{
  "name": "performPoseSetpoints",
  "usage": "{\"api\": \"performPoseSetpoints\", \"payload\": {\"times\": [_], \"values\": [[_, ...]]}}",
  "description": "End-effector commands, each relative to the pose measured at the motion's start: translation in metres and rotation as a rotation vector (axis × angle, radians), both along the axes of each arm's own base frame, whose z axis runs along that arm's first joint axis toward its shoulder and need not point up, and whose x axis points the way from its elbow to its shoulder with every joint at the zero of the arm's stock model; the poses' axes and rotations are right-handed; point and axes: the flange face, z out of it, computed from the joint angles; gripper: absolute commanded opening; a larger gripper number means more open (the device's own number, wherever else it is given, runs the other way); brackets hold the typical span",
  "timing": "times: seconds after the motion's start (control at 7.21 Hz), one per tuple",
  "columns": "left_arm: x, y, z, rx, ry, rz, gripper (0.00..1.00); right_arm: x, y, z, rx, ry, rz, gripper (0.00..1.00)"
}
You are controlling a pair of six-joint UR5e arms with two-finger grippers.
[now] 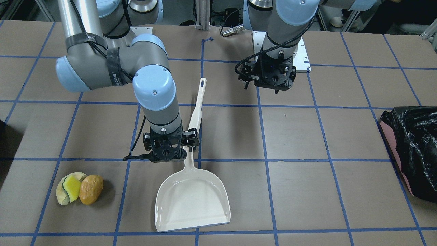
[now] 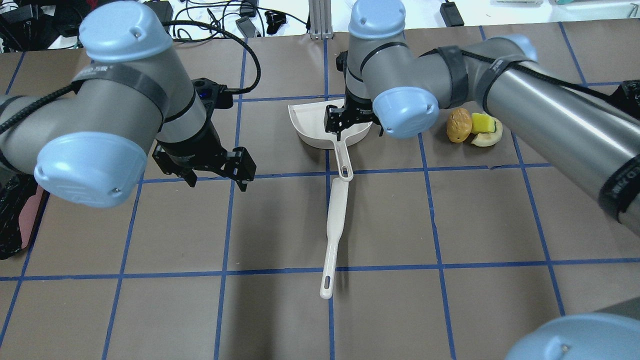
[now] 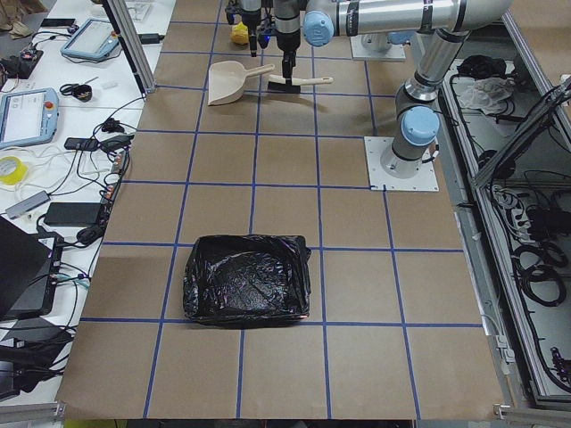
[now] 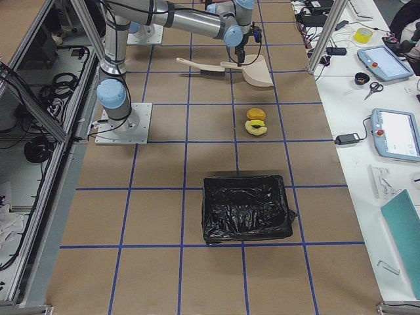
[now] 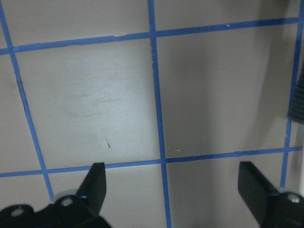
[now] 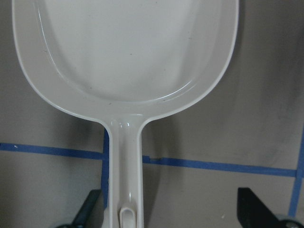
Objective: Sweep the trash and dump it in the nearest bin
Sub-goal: 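Grasp the white dustpan handle with the right gripper while the left gripper approaches the brush, then grasp the white brush handle with the left gripper and pull it free of the dustpan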
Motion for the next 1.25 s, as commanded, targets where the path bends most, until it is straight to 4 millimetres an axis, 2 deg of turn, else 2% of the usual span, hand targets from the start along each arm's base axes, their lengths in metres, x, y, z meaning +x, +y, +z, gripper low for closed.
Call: {"api": "performPoseSetpoints", "payload": {"times": [0.0, 0.14, 0.28, 0.42, 0.55, 0.83, 0.97, 1.11], "values": [[-0.046, 0.033, -0.042, -0.022, 0.033, -0.004, 1.00, 0.011, 0.006, -0.045, 0.013, 0.003, 0.027, 0.98], [-0.072, 0.053, -0.069, -0.034, 0.029, -0.005, 1.00, 0.024, 0.013, -0.049, 0.019, 0.004, 0.040, 0.96], [-0.085, 0.075, -0.083, -0.044, 0.029, -0.030, 1.00, 0.036, 0.020, -0.051, 0.023, 0.007, 0.061, 0.96], [-0.095, 0.083, -0.095, -0.065, 0.044, 0.007, 1.00, 0.037, 0.021, -0.054, 0.029, 0.008, 0.075, 0.95], [-0.105, 0.092, -0.099, -0.076, 0.049, -0.010, 1.00, 0.036, 0.021, -0.055, 0.031, 0.011, 0.077, 0.80], [-0.123, 0.113, -0.108, -0.072, 0.051, -0.037, 1.00, 0.036, 0.021, -0.049, 0.021, 0.006, 0.075, 0.57], [-0.133, 0.120, -0.117, -0.095, 0.066, -0.057, 1.00, 0.036, 0.021, -0.047, 0.021, 0.003, 0.072, 0.34], [-0.145, 0.125, -0.127, -0.100, 0.069, -0.058, 1.00, 0.036, 0.022, -0.048, 0.027, 0.005, 0.072, 0.23]]}}
